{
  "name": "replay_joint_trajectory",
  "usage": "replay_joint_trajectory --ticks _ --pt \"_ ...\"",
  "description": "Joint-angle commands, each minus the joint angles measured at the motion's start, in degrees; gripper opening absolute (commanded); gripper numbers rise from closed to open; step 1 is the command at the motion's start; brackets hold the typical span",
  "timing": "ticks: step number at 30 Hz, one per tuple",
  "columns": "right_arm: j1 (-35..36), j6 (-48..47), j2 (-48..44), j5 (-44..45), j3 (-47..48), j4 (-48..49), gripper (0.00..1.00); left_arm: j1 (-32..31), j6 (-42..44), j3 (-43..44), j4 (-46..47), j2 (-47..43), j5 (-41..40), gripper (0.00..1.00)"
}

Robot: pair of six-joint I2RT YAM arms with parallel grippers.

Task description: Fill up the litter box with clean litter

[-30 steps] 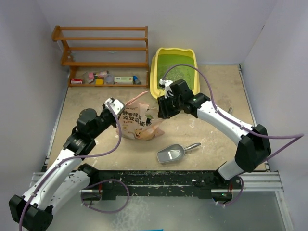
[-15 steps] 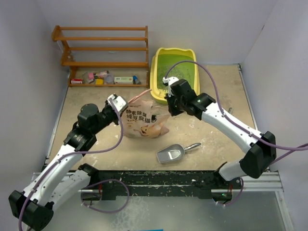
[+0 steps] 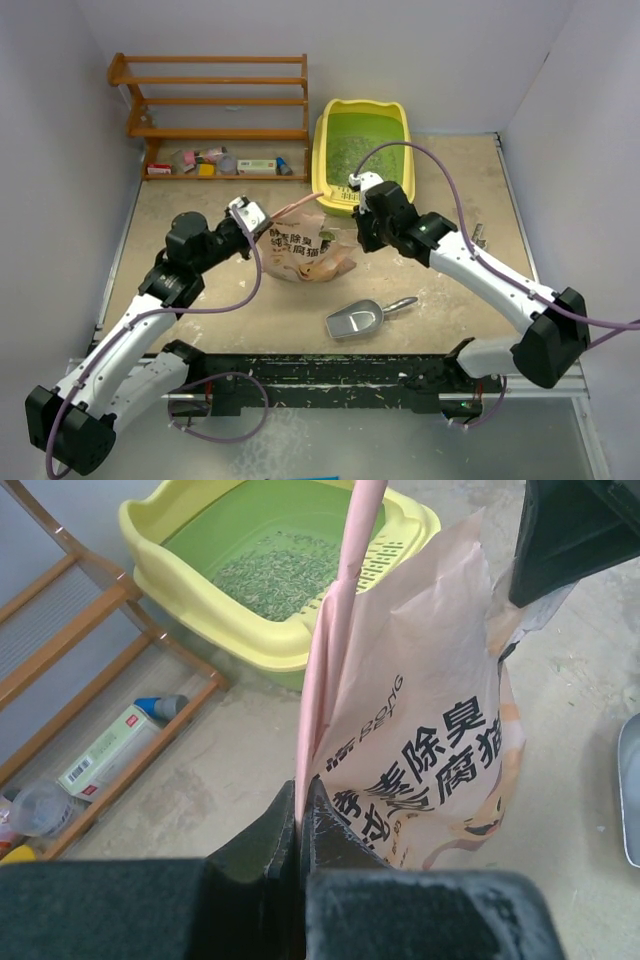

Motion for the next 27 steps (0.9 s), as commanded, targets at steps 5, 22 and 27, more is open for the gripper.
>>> replay_joint_trajectory --ticks 5,22,27 --pt "-1.9 -0.4 -6.3 -3.3 -1.5 -2.6 0.03 2.2 -1.0 3.6 -4.6 -4.3 -1.2 0.00" --pt "-4.9 -8.9 -28.8 -22.2 -34.0 41.1 0.74 2.2 -8.6 -1.8 -0.9 -10.8 0.4 0.47" --pt "-5.9 -8.5 -28.2 -23.2 -39.3 50.3 0.74 2.2 -12.8 -5.2 2.8 -14.7 -1.3 0.71"
